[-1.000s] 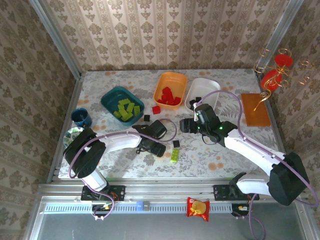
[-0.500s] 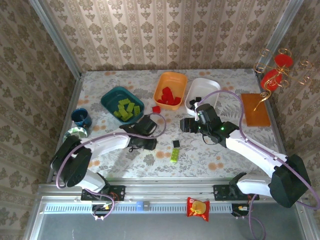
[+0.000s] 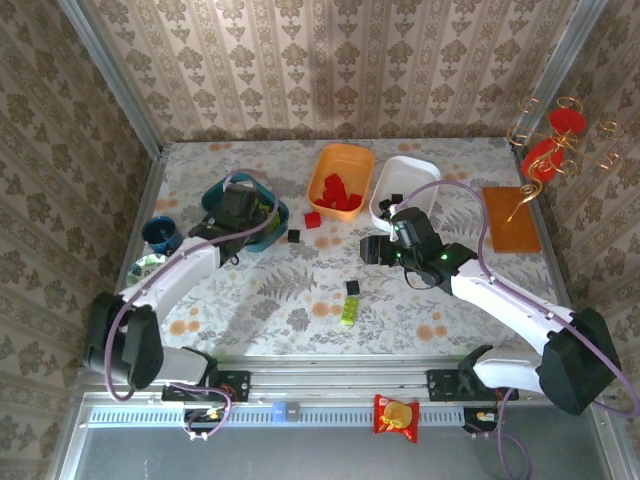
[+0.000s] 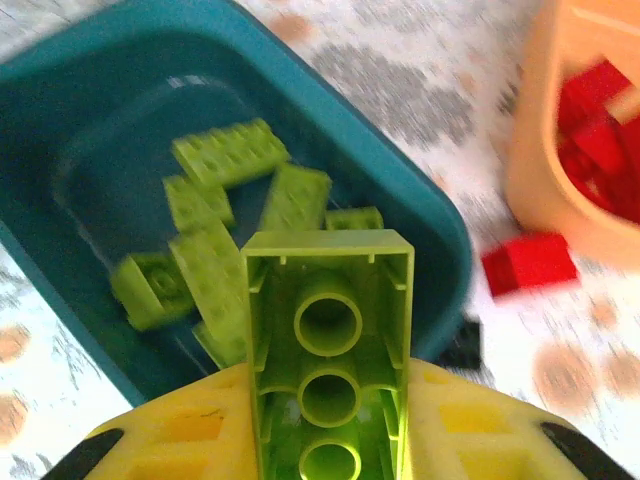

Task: Sort the legos into containers by color
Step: Pick up the lego from the middle-left of the table, then place the lego in the container, then pick up the lego from the bottom-center of the table.

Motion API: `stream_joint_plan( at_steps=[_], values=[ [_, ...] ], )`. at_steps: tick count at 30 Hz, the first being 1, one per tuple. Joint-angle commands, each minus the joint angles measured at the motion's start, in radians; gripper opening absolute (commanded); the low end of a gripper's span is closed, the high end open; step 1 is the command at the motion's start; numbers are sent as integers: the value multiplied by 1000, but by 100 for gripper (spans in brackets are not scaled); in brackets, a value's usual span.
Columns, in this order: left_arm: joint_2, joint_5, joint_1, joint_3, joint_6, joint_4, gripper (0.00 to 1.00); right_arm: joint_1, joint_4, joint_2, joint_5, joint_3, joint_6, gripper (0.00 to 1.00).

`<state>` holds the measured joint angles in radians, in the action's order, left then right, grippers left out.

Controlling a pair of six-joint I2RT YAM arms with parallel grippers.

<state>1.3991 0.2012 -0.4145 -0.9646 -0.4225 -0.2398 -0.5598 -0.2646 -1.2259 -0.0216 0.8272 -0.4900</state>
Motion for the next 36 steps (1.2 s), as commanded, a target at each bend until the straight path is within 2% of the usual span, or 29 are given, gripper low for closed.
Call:
stream_joint_plan(
  at_steps=[1,7,14,18,23,28,31,36],
  values=[
    [94,53,52,-78,17,76,26,6,14,-10,8,-16,-25,73],
    [240,10,129,-175,5,65,29,5,-4,-5,21,-30,-30,73],
    [233,-53,137,-200,-22,97,64,4,-19,-28,30,-46,-60,75],
    [163,-86,121,-196,-34,88,76,-7,-25,-57,29,-46,-73,75],
    [2,-133,63,-102,-48,126,84,-36,-18,-109,45,-46,-77,75],
    [-155,-109,-75,45,-24,118,92,-79,-3,-222,68,-23,-85,75],
    [-240,-100,-138,133,-30,101,100,-106,-3,-290,73,4,-81,75],
    [-379,-58,-204,260,-62,54,100,-147,-42,-393,31,48,-78,74]
  ],
)
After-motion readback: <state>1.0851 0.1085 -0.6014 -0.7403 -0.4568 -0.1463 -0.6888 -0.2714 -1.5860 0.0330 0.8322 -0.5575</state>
